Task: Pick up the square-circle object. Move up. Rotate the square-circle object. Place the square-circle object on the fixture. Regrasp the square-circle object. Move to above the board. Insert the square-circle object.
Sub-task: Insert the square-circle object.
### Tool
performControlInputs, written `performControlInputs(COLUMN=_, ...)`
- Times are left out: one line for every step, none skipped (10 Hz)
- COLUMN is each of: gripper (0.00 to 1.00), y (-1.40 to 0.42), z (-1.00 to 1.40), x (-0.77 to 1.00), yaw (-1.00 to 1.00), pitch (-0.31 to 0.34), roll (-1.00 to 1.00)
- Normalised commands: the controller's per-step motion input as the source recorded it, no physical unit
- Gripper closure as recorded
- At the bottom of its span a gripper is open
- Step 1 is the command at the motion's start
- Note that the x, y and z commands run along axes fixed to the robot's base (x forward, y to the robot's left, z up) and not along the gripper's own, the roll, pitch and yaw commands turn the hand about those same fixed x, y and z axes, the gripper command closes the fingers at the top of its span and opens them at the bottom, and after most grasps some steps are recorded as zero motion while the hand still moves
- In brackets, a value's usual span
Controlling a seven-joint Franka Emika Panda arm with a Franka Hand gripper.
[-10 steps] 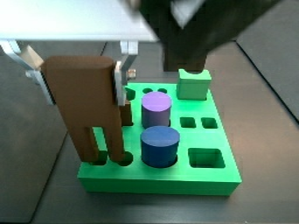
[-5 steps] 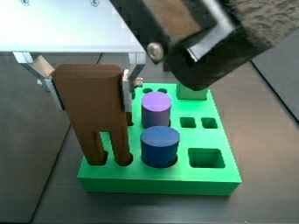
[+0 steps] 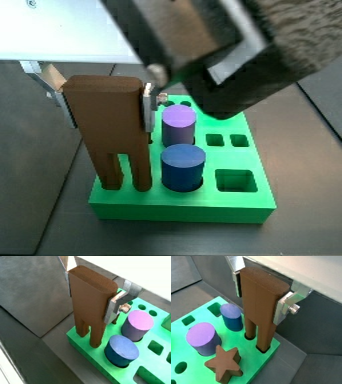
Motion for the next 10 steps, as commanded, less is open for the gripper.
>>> performControlInputs(gripper=1.00, y=0.15, z=-0.24, x=-0.16, yaw=0.05, pitch=-0.030, roll=0.12)
performControlInputs(gripper=1.00, y=0.12, z=-0.20, x=-0.14, yaw=0.09, pitch=-0.036, roll=0.10)
performControlInputs(gripper=1.00, y=0.09, z=-0.25, x=-0.08, yaw=0.10, pitch=-0.031, roll=0.09)
performControlInputs(gripper=1.00, y=0.00, z=-0.44, x=0.00, yaw=0.10, pitch=-0.027, roll=0.06)
performControlInputs(gripper=1.00, y=-0.07, z=-0.69, x=0.00, yaw=0.06, pitch=-0.066, roll=0.09)
performControlInputs(gripper=1.00, y=-0.17, z=-0.78, x=0.00, yaw=0.00, pitch=-0.120, roll=0.11)
performControlInputs(gripper=1.00, y=-0.21, z=-0.81, x=0.00, yaw=0.00, pitch=-0.093, roll=0.11)
performControlInputs(gripper=1.00, y=-0.23, z=-0.92, x=0.00, yaw=0.00, pitch=-0.107, roll=0.10)
performControlInputs(gripper=1.00, y=-0.22, z=-1.00, x=0.00, yaw=0.00, pitch=-0.111, roll=0.08)
performControlInputs(gripper=1.00, y=-0.25, z=-1.00, x=0.23, yaw=-0.03, pitch=-0.023, roll=0.07)
